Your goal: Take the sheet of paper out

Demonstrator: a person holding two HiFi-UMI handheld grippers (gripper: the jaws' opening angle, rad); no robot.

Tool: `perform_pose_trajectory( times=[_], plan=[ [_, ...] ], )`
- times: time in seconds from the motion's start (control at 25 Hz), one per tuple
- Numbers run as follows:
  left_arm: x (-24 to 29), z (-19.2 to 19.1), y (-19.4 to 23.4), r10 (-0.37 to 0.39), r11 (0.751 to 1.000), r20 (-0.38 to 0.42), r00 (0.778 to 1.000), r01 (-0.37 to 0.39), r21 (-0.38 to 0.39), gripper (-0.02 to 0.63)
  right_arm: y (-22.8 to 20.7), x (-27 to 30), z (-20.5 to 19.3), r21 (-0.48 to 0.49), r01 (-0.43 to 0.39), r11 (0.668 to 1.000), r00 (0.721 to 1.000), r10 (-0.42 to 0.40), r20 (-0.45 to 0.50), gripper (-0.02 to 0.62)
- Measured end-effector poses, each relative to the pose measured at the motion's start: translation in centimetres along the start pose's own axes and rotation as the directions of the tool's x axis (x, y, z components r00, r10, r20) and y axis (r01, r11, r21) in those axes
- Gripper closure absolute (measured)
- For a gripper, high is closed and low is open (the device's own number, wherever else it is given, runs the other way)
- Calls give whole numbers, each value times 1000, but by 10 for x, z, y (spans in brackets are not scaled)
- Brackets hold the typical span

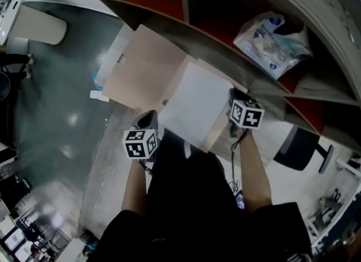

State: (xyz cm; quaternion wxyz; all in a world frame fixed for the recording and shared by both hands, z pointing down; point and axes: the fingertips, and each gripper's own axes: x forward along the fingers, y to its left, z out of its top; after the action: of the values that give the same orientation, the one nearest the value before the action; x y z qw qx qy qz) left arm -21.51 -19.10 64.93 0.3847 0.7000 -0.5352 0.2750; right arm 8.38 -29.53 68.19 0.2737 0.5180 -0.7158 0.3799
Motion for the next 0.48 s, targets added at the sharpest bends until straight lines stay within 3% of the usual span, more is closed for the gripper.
perform_pose_trajectory(
  times=[0.2,0.48],
  plan=[
    [4,-10,7,-90,992,-122,988,78,-101,563,1,0,-1,8,-7,1000,1000,7,7,580],
    [16,-22,3,-83,996,-267,960,91,16,563,3,-2,0,11,-12,1000,1000,11,18,580]
  ],
)
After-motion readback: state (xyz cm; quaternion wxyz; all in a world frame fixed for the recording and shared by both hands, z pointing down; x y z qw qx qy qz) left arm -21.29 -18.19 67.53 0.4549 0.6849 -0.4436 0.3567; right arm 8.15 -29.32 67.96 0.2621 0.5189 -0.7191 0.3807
